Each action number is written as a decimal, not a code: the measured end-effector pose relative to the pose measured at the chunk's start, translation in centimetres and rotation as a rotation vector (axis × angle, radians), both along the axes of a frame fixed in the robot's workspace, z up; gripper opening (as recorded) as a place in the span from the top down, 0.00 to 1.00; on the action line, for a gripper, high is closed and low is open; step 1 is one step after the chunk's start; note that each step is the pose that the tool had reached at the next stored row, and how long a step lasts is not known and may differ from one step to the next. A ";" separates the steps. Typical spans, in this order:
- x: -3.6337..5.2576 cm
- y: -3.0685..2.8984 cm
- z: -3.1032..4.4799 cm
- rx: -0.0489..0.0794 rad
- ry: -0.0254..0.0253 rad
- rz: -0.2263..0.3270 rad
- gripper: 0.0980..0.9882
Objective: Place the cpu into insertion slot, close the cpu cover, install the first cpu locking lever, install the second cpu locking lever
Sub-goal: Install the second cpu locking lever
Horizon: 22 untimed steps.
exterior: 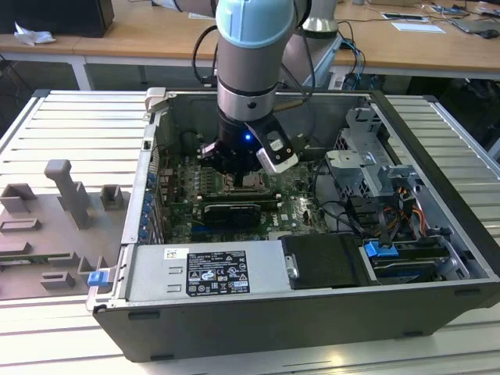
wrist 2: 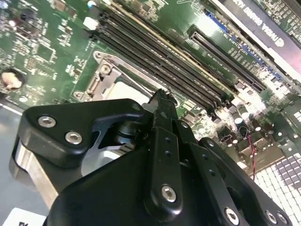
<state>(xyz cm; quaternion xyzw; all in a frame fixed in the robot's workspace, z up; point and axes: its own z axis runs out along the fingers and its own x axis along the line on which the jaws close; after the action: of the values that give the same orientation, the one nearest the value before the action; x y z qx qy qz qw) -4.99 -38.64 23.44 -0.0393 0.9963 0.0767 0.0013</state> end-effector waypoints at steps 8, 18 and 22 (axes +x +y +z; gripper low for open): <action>-1.14 -0.01 -1.73 0.005 0.0002 0.002 0.99; -1.70 -0.66 -2.35 0.059 -0.0001 0.002 0.99; -1.93 -1.14 -2.47 0.092 -0.0003 0.002 0.99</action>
<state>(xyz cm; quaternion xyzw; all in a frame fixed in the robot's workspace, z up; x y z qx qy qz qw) -6.93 -39.78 20.98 -0.0402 0.9916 0.1225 0.0032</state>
